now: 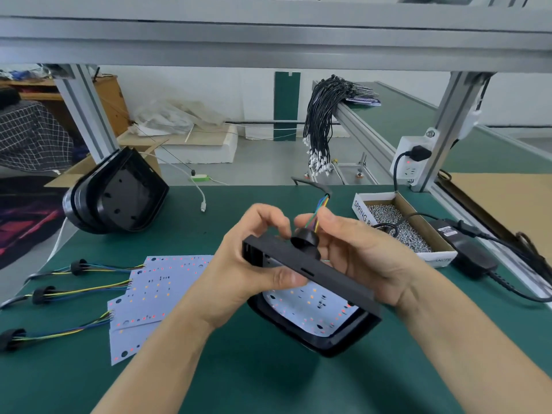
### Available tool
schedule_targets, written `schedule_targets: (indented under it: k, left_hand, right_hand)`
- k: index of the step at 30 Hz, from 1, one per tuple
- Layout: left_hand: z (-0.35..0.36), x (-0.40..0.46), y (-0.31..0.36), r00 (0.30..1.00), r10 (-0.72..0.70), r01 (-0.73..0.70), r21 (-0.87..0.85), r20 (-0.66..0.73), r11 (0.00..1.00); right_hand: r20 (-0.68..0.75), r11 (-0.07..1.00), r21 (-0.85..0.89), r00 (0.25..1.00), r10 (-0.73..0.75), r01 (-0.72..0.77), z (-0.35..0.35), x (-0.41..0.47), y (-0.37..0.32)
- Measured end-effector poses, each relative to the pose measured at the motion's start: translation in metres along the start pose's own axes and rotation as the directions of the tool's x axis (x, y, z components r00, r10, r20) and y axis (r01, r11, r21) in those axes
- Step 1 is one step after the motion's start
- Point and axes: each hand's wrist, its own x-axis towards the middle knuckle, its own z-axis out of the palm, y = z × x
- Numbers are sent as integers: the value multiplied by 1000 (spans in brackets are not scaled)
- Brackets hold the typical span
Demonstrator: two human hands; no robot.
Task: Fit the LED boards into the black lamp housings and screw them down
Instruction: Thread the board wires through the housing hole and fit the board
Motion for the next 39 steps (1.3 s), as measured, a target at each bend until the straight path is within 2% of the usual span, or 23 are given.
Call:
schedule_targets:
  k: [4, 9, 19, 25, 29, 33, 39]
  left_hand:
    - [4, -1, 3, 998, 57, -57, 65, -2, 996]
    - [5, -1, 3, 995, 104, -103, 67, -5, 992]
    - [3, 0, 0, 991, 132, -130, 67, -33, 989]
    - [2, 3, 3, 992, 130, -129, 99, -5, 987]
    - [6, 5, -1, 984, 157, -146, 125, -85, 981]
    - [6, 0, -2, 974, 162, -143, 122, -158, 982]
    - [5, -4, 4, 985, 159, -142, 212, -64, 967]
  right_hand:
    - [-80, 998, 55, 997, 9, -5, 0, -5, -9]
    - [-125, 1000, 12, 992, 6, -5, 0, -13, -12]
    - [-85, 1000, -17, 996, 6, -7, 6, -17, -10]
    - [-102, 988, -153, 995, -12, -4, 6, -15, -17]
    - [-145, 995, -98, 989, -11, -4, 11, -17, -14]
    - [-145, 987, -163, 989, -14, -10, 14, -14, -5]
    - [-135, 988, -123, 988, 75, -91, 18, -15, -15]
